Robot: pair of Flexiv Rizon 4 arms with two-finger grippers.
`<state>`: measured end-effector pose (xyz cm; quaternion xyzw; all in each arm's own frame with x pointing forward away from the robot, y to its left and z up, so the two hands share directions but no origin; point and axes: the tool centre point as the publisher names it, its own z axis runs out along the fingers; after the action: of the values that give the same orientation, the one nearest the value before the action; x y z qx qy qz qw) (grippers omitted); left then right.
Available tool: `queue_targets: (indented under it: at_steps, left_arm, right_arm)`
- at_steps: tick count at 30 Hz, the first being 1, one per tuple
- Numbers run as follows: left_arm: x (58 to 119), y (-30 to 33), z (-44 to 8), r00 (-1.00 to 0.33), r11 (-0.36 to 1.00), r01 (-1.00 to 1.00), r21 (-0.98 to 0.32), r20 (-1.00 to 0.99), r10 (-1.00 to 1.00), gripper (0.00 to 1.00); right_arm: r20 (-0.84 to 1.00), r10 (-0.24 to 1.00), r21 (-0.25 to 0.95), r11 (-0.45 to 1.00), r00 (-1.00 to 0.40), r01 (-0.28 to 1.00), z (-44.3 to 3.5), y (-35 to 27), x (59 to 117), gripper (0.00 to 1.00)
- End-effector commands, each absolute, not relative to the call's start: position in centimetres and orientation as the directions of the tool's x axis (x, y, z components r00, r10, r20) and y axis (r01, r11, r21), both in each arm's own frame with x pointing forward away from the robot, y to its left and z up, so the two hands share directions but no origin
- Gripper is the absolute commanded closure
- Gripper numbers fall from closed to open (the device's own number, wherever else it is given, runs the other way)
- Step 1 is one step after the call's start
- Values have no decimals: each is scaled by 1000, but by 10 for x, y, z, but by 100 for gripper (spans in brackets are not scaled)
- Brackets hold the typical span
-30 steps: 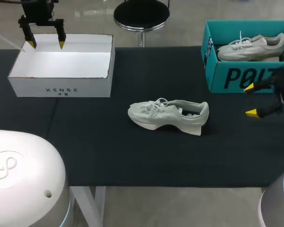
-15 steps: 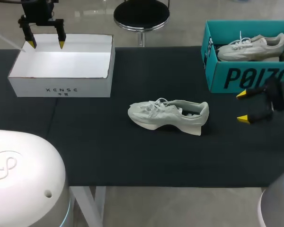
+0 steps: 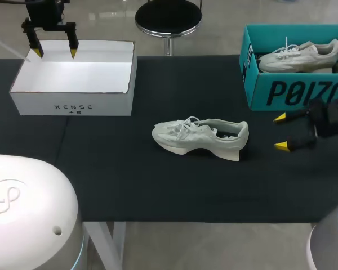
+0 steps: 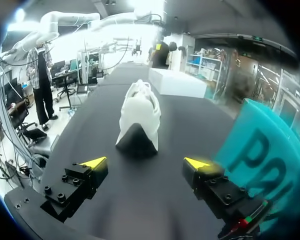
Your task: Take the shoe out of the shoebox, open the shoe tongue, remove and reinsert the insole, then place the shoe into the shoebox
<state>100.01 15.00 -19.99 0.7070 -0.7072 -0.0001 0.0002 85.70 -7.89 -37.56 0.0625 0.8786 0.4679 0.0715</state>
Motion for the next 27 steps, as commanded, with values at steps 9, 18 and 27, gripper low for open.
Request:
queue_targets:
  at_steps: [9, 18, 27]
  left_arm:
    - [1000, 150, -200, 0, 0, -1000, 0, 0, -1000, 0]
    - [1000, 150, -200, 0, 0, -1000, 0, 0, -1000, 0]
    - [1000, 150, -200, 0, 0, -1000, 0, 0, -1000, 0]
  right_arm:
    - [-55, 178, 871, 489, -983, 40, -399, -41, 863, 0]
    - [-45, 166, 892, 451, -985, 35, -405, -19, 854, 0]
    - [-38, 152, 902, 430, -988, 32, -404, 3, 853, 0]
